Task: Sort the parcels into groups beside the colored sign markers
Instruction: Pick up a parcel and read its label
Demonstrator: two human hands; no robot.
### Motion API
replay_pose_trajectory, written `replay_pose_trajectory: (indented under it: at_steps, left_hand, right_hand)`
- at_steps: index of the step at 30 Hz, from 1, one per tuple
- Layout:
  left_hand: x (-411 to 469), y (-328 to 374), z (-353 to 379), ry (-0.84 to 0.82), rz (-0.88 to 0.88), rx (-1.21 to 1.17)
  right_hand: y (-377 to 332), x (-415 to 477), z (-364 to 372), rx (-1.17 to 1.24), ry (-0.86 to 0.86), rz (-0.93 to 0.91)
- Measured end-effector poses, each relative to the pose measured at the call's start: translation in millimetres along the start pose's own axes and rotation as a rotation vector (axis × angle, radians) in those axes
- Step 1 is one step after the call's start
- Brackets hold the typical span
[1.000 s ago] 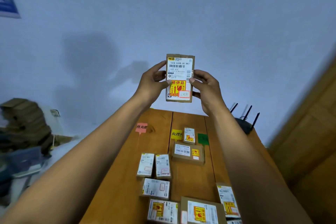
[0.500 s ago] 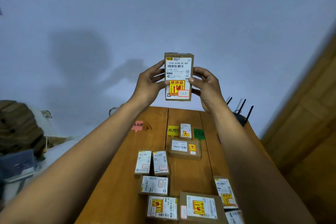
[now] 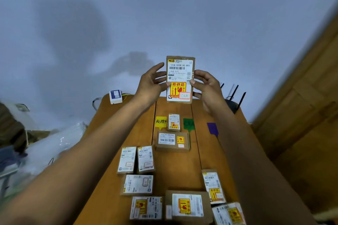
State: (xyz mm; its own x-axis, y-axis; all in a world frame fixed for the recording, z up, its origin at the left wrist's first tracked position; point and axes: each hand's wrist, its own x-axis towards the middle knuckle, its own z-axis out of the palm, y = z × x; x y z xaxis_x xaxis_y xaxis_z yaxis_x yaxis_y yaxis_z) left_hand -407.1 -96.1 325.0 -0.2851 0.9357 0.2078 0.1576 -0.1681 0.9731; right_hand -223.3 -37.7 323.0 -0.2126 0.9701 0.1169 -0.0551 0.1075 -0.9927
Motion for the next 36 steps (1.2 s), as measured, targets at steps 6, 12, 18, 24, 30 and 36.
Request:
replay_pose_trajectory:
  at_steps: [6, 12, 18, 24, 30, 36]
  left_hand:
    - [34.4, -61.7, 67.8, -0.050, -0.160, 0.022]
    - [57.9, -160.4, 156.4, -0.179, -0.339, 0.114]
    - [76.8, -255.8, 233.5, -0.163, -0.447, 0.148]
    - [92.0, -328.7, 277.0, -0.201, -0.601, 0.092]
    - [111.0, -376.8, 298.0, -0.231, -0.626, 0.138]
    - [121.3, -403.3, 306.9, -0.305, -0.646, 0.201]
  right_hand:
    - [58.1, 40.0, -53.0, -0.030, 0.081, 0.221]
    - [157.1, 90.4, -112.5, -0.058, 0.199, 0.486]
    - [266.7, 130.1, -155.2, -0.152, 0.223, 0.677]
    - [347.4, 146.4, -188.8, -0.169, 0.160, 0.775]
    - [392.7, 169.5, -200.1, -0.171, 0.114, 0.767]
    - [416.6, 173.6, -204.0, -0.171, 0.130, 0.719]
